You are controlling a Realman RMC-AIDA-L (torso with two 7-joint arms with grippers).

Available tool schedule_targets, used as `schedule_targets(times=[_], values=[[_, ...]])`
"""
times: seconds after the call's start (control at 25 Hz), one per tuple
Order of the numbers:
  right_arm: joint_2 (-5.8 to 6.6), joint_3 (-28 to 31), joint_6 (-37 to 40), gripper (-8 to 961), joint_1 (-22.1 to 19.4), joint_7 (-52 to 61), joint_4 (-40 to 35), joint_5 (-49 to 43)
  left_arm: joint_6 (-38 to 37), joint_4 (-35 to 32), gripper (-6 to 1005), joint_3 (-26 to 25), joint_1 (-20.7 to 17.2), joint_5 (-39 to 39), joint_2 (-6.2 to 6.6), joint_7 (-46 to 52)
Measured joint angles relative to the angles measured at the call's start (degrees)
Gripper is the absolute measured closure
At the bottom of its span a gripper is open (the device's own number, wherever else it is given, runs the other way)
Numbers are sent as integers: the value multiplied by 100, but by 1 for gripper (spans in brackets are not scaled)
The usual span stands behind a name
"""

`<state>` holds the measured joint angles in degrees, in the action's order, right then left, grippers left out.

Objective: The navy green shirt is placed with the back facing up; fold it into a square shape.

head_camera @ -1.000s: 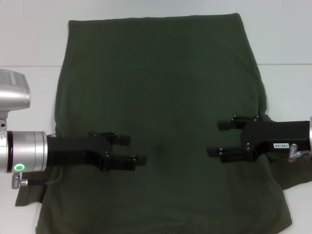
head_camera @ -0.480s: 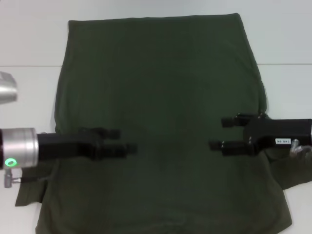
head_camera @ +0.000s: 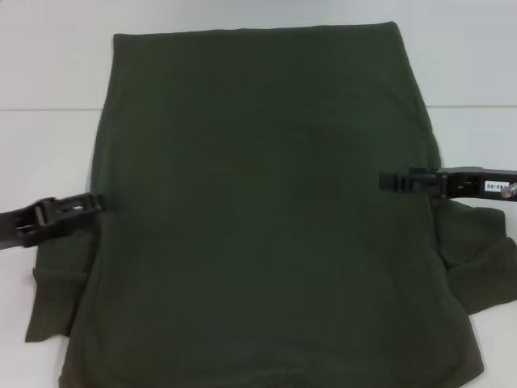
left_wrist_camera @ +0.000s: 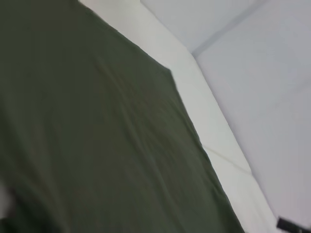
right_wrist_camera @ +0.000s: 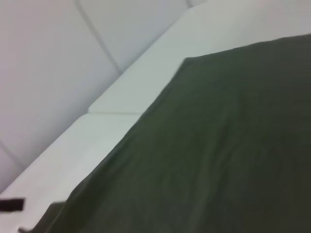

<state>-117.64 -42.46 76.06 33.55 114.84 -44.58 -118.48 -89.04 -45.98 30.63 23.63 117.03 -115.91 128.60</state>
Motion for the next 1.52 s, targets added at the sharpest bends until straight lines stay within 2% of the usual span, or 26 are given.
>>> schedule_targets(times=[0.24, 0.48, 0.76, 1.12, 1.52], values=[[5, 105, -345, 41, -3, 159, 235, 10, 181, 14, 113, -306, -290, 21, 91, 295], [4, 185, -434, 40, 29, 166, 378, 10, 375, 23, 114, -327, -551, 45, 98, 241], [-5, 186, -418, 40, 46, 175, 389, 10, 614, 17, 116, -327, -769, 142, -28, -509], [-12, 182, -421, 40, 16, 175, 443, 9, 1332, 122, 115, -315, -813, 256, -217, -689], [12, 186, -414, 40, 3, 156, 443, 9, 1122, 258, 116, -318, -798, 228, -255, -701]])
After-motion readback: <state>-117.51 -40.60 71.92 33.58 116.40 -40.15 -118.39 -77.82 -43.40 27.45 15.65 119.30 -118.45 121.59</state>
